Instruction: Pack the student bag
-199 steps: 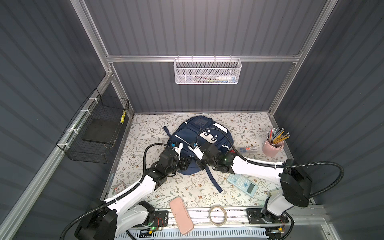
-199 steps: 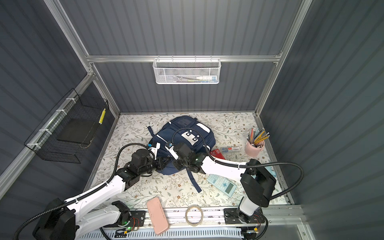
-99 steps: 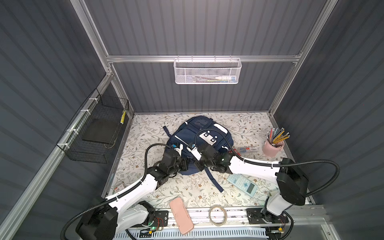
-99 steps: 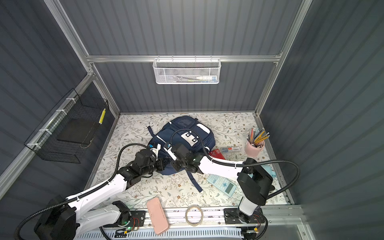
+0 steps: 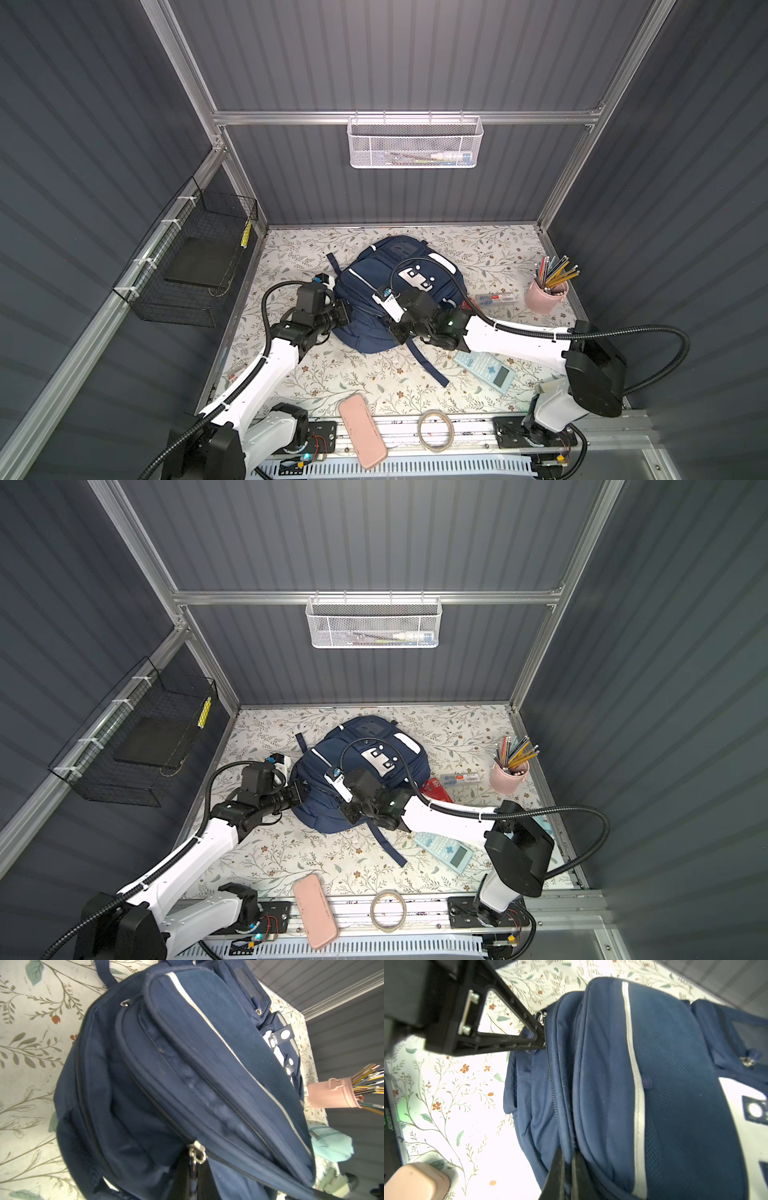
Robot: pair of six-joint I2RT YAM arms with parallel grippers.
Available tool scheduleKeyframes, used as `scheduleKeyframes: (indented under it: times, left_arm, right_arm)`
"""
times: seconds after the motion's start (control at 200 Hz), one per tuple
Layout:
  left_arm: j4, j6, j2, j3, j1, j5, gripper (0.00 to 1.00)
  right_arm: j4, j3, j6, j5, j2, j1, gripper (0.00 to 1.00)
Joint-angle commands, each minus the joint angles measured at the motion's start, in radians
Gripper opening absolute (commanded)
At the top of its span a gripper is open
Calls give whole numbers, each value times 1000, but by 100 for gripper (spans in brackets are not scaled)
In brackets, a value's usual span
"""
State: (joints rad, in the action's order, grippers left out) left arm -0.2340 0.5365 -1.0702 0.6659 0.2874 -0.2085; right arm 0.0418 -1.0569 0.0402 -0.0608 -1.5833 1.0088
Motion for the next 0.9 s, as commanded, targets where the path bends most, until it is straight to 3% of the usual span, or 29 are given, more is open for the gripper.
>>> scheduleKeyframes:
  times: [0.0,0.26,0.325,0.41,0.565,0.64,0.735,0.81,0.896]
  left_arm:
    - [-36,-37,15,67,-85,94,0]
    - [-131,27,200,-22,-57,-77,0]
    - [-114,69,225,-58,3,-99,0]
    - [-104,112,224,-79,122,-43,0]
    - [-16,175,197,-96,236,-15,0]
    - [34,183,148,-84,299,-2,0]
    - [106,214,80,-77,369,13,0]
    - [151,222,51,-72,374,5,0]
    - [130,202,43,-38,374,27,0]
  right_arm:
    - [78,42,3,-49,51,-19,0]
    - [101,18,29,-95,36,-99,0]
    - [128,11,39,-117,33,-126,0]
    - [138,25,32,-124,46,-150,1]
    - [156,45,75,-161,80,-189,11]
    - [160,56,117,-132,93,-219,20]
    - [152,71,119,-90,139,-210,43]
    - [50,147,39,-109,220,-146,55]
    - [-30,219,-87,-74,280,-89,61]
